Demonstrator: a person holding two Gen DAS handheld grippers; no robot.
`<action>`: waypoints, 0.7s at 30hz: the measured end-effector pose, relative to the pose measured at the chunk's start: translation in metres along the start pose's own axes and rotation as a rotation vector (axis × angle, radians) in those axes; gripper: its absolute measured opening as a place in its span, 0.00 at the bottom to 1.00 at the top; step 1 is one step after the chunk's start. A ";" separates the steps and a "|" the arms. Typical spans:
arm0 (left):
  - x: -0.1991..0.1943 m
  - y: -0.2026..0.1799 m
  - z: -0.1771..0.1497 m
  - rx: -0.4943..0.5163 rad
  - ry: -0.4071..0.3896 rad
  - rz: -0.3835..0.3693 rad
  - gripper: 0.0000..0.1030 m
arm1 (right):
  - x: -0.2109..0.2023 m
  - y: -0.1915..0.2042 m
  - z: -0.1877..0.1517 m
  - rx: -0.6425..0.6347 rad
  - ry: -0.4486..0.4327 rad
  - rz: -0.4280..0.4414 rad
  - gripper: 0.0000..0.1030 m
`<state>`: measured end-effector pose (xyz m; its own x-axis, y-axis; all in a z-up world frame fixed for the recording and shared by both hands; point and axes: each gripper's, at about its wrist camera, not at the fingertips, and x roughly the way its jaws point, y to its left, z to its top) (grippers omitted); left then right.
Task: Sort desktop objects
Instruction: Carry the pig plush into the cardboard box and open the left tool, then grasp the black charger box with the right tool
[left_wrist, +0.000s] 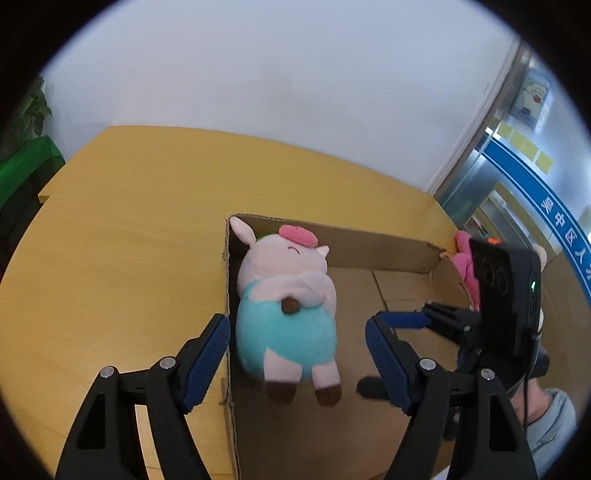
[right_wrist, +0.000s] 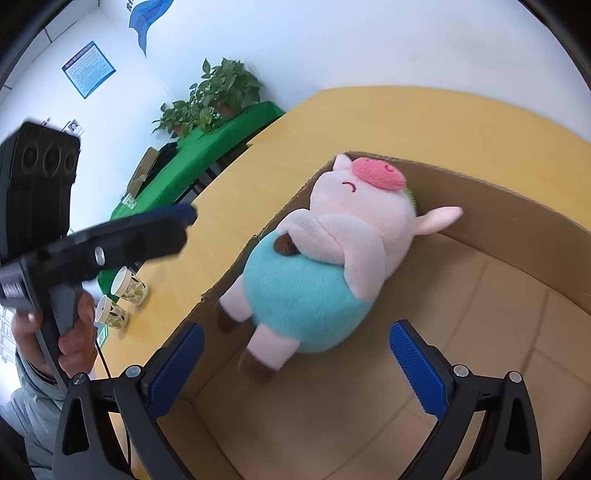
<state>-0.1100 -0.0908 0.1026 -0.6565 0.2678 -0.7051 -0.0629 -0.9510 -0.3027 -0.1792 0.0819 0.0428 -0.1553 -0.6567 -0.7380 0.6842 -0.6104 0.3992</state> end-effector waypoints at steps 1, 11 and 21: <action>-0.003 -0.004 -0.009 0.024 0.003 -0.001 0.74 | -0.016 0.004 -0.010 0.004 -0.020 -0.059 0.99; -0.027 -0.032 -0.114 0.134 -0.013 0.015 0.74 | -0.149 0.033 -0.135 0.020 -0.218 -0.489 1.00; 0.003 -0.026 -0.136 0.128 0.052 0.105 0.74 | -0.129 -0.025 -0.208 0.253 -0.165 -0.480 1.00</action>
<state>-0.0081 -0.0445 0.0205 -0.6249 0.1701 -0.7620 -0.0928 -0.9852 -0.1438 -0.0280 0.2742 0.0143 -0.5302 -0.3271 -0.7822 0.3205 -0.9315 0.1723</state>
